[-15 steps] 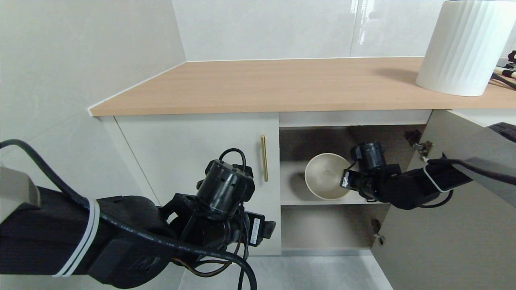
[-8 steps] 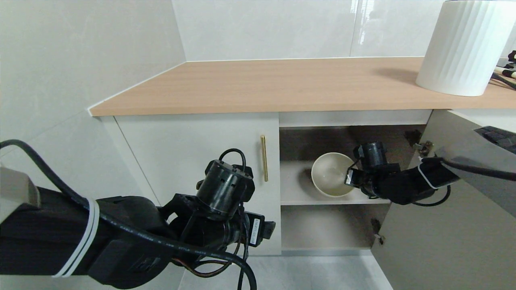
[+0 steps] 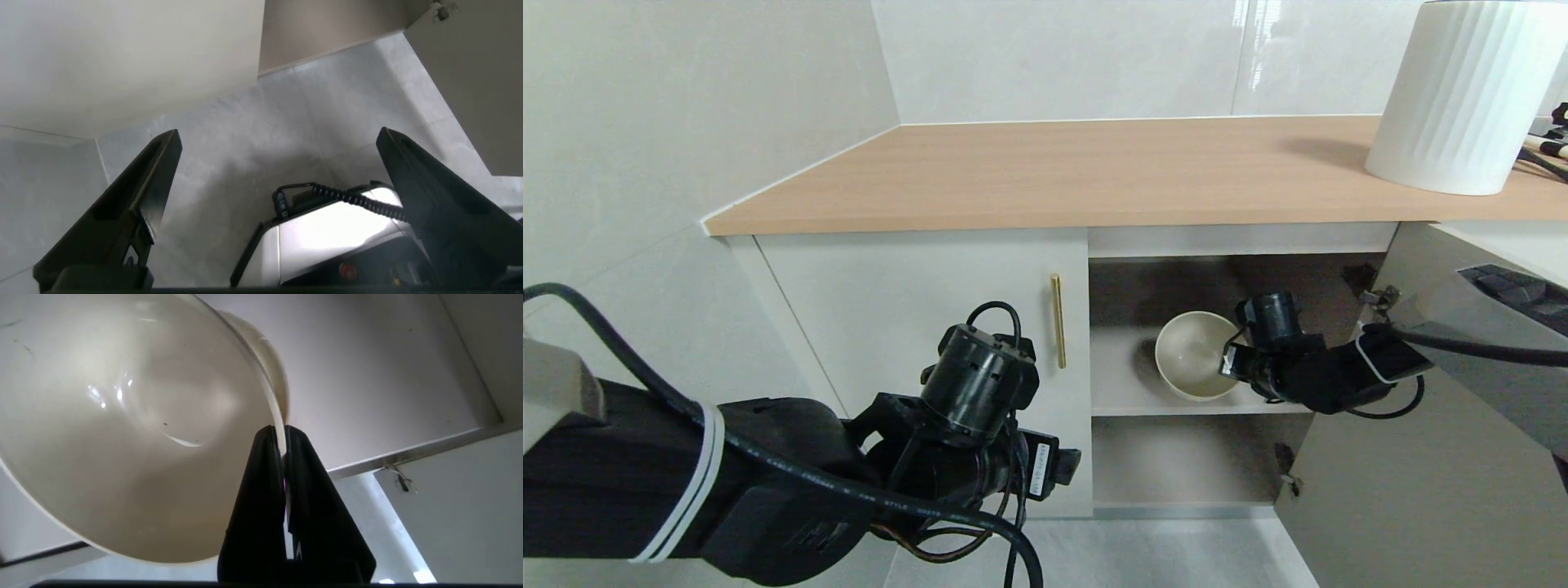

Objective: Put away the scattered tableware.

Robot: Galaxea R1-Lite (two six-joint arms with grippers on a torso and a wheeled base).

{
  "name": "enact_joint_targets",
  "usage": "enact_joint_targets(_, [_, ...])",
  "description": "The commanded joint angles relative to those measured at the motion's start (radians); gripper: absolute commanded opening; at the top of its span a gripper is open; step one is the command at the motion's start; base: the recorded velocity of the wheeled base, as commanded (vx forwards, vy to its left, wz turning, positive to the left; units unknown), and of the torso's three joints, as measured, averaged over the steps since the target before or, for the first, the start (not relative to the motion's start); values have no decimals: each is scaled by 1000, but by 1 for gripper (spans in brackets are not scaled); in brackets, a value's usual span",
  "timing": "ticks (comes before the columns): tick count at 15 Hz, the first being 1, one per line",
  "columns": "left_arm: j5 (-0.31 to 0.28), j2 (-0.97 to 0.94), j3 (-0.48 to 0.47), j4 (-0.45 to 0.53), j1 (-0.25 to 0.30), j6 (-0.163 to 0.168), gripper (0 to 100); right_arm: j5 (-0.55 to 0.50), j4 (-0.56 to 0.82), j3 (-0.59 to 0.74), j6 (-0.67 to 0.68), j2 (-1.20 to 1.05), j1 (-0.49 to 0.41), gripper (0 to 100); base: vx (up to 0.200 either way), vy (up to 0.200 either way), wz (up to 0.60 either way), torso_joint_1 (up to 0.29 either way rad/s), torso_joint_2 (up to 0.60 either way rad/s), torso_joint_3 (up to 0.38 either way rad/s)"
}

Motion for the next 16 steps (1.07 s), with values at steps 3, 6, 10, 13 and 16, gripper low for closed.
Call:
enact_joint_targets(3, [1,2,0,0,0,-1,100,0,0,-22,1,23,-8,0,0,0,0,0,0,0])
enact_joint_targets(6, [1,2,0,0,0,-1,100,0,1,-33,1,30,-8,0,0,0,0,0,0,0])
enact_joint_targets(10, [2,2,0,0,0,-1,100,2,3,-62,1,47,-8,0,0,0,0,0,0,0])
enact_joint_targets(13, [2,2,-2,0,0,-2,100,2,3,-74,1,56,-8,0,0,0,0,0,0,0])
enact_joint_targets(16, [2,2,-2,0,0,-2,100,2,3,-83,1,58,-5,0,0,0,0,0,0,0])
